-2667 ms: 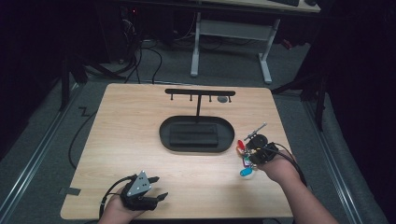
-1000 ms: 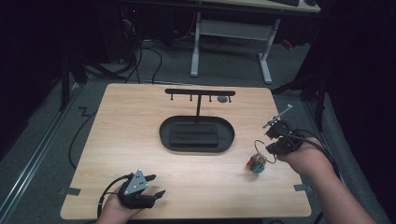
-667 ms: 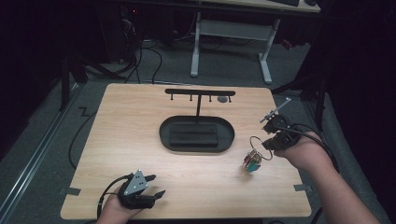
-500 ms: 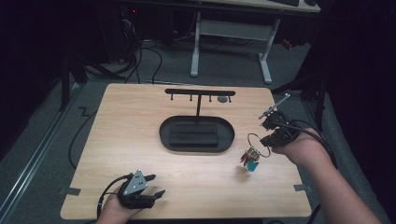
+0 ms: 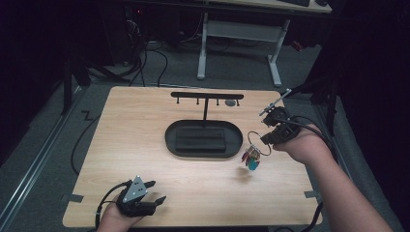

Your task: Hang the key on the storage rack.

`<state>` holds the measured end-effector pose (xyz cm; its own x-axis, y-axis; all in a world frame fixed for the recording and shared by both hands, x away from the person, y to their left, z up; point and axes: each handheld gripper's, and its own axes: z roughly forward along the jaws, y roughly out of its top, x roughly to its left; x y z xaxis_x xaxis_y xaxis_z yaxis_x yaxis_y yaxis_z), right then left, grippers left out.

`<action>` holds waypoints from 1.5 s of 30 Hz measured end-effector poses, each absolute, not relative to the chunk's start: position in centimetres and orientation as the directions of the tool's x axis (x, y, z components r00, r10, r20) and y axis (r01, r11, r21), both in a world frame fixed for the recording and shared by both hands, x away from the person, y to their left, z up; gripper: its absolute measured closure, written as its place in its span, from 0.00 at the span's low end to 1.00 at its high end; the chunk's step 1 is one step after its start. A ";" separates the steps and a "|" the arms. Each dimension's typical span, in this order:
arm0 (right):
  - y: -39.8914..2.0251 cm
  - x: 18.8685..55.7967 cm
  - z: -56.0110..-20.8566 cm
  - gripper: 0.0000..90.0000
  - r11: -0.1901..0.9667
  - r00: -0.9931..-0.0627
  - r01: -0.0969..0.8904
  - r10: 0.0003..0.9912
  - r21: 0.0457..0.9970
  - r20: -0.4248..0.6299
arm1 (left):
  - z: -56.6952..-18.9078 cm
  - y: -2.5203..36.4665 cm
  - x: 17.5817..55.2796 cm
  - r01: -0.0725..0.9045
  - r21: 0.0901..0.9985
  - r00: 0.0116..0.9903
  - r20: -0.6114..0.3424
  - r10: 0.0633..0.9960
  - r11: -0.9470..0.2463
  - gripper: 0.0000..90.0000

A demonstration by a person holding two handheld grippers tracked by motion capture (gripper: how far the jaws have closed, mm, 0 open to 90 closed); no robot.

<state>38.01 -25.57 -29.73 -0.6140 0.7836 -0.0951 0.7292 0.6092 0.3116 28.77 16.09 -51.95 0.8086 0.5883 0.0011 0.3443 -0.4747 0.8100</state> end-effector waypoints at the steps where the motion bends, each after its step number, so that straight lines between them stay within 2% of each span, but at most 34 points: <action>1: -25.5 38.2 -29.8 0.98 0.612 -0.618 0.726 0.781 0.315 -0.093 | -52.0 16.3 28.7 0.345 0.814 0.801 0.003 0.598 -0.467 0.38; 10: -24.6 39.7 -28.9 0.98 0.615 -0.628 0.704 0.773 0.356 -0.092 | -52.1 18.2 28.7 0.390 0.824 0.749 -0.024 0.662 -0.411 0.37; 18: -23.7 41.7 -28.1 0.98 0.614 -0.631 0.689 0.769 0.385 -0.096 | -52.1 18.4 28.6 0.386 0.821 0.753 -0.017 0.657 -0.420 0.37; 29: -23.0 45.9 -28.9 0.98 0.575 -0.605 0.700 0.793 0.423 -0.077 | -52.0 18.5 28.1 0.369 0.819 0.757 0.009 0.653 -0.440 0.38; 45: -23.5 50.6 -31.0 0.98 0.547 -0.587 0.721 0.808 0.426 -0.043 | -52.1 19.1 27.6 0.369 0.819 0.741 0.026 0.671 -0.439 0.39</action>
